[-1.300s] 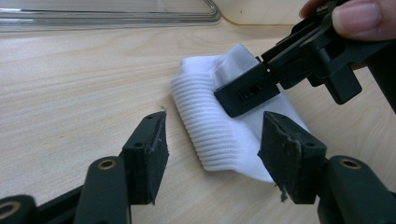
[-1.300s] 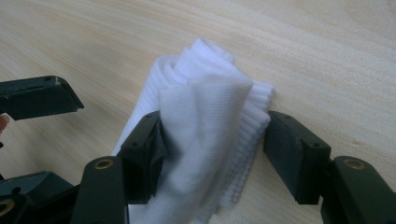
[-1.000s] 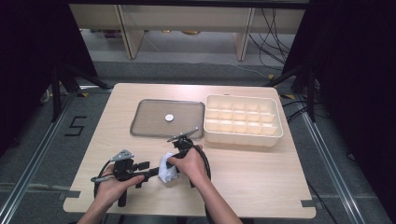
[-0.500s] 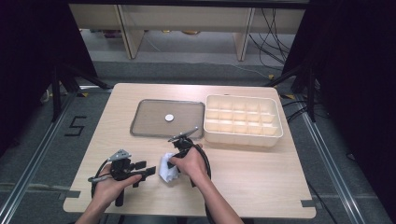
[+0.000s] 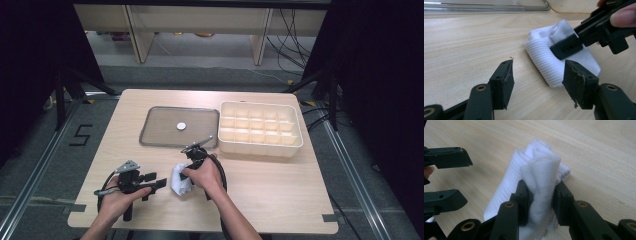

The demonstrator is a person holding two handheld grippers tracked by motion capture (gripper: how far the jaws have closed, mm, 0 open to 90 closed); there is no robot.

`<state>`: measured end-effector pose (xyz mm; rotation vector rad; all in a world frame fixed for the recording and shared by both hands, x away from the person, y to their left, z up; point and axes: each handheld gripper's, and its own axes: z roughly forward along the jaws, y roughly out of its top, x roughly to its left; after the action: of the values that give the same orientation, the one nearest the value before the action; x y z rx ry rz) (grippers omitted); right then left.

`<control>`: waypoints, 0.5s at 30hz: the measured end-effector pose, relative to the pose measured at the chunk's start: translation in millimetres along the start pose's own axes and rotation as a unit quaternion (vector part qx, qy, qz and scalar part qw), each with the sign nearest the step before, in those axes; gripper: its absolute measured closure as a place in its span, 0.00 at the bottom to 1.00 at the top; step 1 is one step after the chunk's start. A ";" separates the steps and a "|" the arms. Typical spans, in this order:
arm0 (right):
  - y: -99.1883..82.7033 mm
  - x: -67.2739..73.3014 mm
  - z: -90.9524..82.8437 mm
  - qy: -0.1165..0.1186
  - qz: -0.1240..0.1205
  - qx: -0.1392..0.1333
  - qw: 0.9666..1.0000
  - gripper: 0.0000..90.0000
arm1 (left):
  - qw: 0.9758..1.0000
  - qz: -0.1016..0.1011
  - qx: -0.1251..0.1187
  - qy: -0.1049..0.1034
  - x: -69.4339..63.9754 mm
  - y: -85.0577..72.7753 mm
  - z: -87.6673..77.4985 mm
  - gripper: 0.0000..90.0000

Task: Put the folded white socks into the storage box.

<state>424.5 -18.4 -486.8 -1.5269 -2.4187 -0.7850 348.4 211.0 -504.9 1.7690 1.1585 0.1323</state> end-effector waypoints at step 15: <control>-1.3 -5.0 -20.6 -0.017 -0.007 -0.050 0.999 0.77 | 1.000 0.002 0.002 0.003 1.3 -1.0 0.4 0.45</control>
<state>423.0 -33.4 -471.9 -1.5734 -2.4499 -0.9036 348.7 211.8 -506.4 1.7752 1.1598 0.1391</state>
